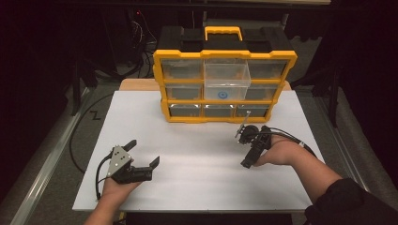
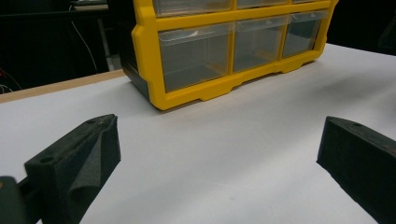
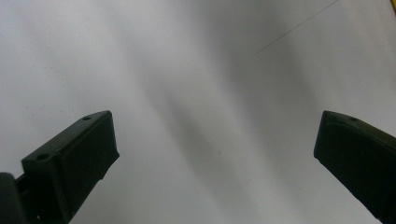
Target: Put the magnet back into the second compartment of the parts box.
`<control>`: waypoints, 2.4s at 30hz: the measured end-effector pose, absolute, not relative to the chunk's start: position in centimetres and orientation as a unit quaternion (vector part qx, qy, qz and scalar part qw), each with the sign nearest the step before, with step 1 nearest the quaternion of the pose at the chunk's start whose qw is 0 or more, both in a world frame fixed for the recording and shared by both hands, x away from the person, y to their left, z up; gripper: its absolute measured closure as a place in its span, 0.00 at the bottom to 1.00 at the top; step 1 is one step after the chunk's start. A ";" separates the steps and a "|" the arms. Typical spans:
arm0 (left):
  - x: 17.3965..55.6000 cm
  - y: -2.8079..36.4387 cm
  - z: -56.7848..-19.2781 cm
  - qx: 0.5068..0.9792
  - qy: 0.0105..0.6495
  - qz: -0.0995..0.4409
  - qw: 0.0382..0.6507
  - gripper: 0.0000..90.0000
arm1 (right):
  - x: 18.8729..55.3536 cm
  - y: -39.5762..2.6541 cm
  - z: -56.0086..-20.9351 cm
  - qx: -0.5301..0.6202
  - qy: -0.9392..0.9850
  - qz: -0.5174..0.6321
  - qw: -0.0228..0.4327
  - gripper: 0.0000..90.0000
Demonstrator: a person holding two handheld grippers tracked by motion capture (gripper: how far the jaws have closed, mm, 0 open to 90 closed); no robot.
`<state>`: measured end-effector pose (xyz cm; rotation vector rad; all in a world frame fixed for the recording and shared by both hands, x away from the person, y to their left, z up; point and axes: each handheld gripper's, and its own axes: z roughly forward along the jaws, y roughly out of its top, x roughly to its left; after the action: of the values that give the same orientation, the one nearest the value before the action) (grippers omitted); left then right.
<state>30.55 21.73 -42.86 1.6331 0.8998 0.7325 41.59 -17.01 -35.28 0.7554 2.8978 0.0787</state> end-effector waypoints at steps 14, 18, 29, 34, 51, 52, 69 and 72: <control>30.6 21.7 -42.9 0.687 0.378 0.308 0.539 0.00 | 41.5 -16.7 -38.0 0.255 0.965 0.022 0.064 0.01; 30.6 21.7 -42.9 0.688 0.376 0.309 0.539 0.00 | 41.6 -16.7 -38.2 0.256 0.964 0.029 0.069 0.01; 30.6 21.6 -42.9 0.688 0.376 0.308 0.538 0.00 | 41.2 -18.1 -38.0 0.276 0.951 0.091 0.101 0.01; 30.6 21.6 -42.9 0.688 0.378 0.308 0.537 0.00 | 40.9 -18.8 -37.9 0.286 0.942 0.134 0.114 0.01; 30.6 21.5 -43.0 0.692 0.378 0.309 0.532 0.00 | 39.3 -20.2 -39.1 0.311 0.897 0.277 0.152 0.02; 30.6 21.5 -43.0 0.692 0.378 0.308 0.532 0.00 | 39.2 -20.3 -39.2 0.311 0.895 0.282 0.152 0.02; 30.7 21.4 -43.1 0.694 0.381 0.309 0.528 0.00 | 38.3 -21.5 -40.9 0.339 0.829 0.402 0.191 0.02; 30.7 21.4 -43.1 0.694 0.380 0.309 0.527 0.00 | 38.2 -21.6 -41.0 0.340 0.821 0.413 0.198 0.02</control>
<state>30.69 21.38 -43.11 1.6595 0.9071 0.7394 38.17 -21.62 -41.04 0.9520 2.2988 1.1550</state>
